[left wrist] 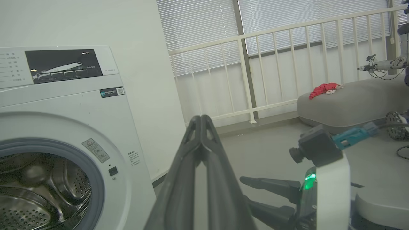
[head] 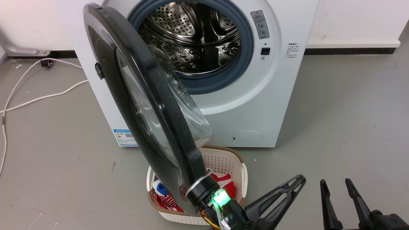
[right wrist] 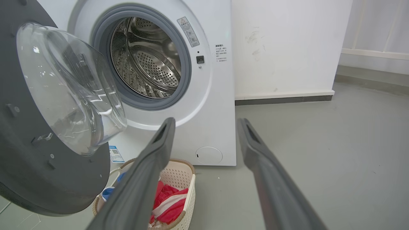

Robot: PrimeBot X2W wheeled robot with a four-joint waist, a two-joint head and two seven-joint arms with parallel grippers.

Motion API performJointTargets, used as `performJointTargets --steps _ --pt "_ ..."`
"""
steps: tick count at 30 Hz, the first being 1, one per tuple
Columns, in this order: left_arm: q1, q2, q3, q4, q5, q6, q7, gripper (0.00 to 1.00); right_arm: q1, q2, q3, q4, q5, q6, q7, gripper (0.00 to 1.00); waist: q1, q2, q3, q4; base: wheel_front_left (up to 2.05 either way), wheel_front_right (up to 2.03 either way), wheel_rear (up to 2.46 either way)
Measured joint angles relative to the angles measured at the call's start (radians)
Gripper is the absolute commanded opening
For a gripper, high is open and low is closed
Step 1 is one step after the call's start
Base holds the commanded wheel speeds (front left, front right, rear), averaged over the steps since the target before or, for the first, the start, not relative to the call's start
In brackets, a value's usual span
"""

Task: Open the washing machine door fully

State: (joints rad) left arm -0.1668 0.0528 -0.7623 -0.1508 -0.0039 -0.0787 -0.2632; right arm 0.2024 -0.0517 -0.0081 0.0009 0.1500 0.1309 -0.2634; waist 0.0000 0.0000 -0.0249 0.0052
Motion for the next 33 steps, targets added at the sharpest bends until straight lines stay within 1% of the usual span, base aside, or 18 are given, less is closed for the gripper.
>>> performJointTargets --steps 6,13,23,29,33 --pt "0.046 0.015 -0.015 0.084 -0.009 0.002 0.0 0.0 -0.004 0.0 0.0 0.004 0.0 0.0 0.0 1.0 0.0 0.0 0.011 0.003 0.0 0.0 0.0" --pt "0.075 0.031 0.009 0.175 -0.02 0.026 0.0 0.0 -0.015 0.0 0.0 0.008 -0.002 0.0 0.0 1.0 0.0 0.0 0.025 0.005 0.0 0.0 0.0" --pt "0.071 0.034 0.146 0.257 -0.063 0.066 0.0 0.0 -0.024 0.0 0.001 0.017 -0.003 0.0 0.0 1.0 0.0001 0.0 0.048 -0.003 0.0 0.0 0.0" --pt "0.058 0.038 0.225 0.287 -0.078 0.074 0.0 0.0 -0.038 0.0 -0.001 0.024 -0.006 0.0 0.0 1.0 0.0001 0.0 0.068 -0.005 0.0 0.0 0.0" --pt "0.059 0.034 0.245 0.291 -0.071 0.076 0.0 0.0 -0.038 0.0 -0.004 0.03 -0.006 0.0 0.0 1.0 0.0001 0.0 0.072 0.0 0.0 0.0 0.0"
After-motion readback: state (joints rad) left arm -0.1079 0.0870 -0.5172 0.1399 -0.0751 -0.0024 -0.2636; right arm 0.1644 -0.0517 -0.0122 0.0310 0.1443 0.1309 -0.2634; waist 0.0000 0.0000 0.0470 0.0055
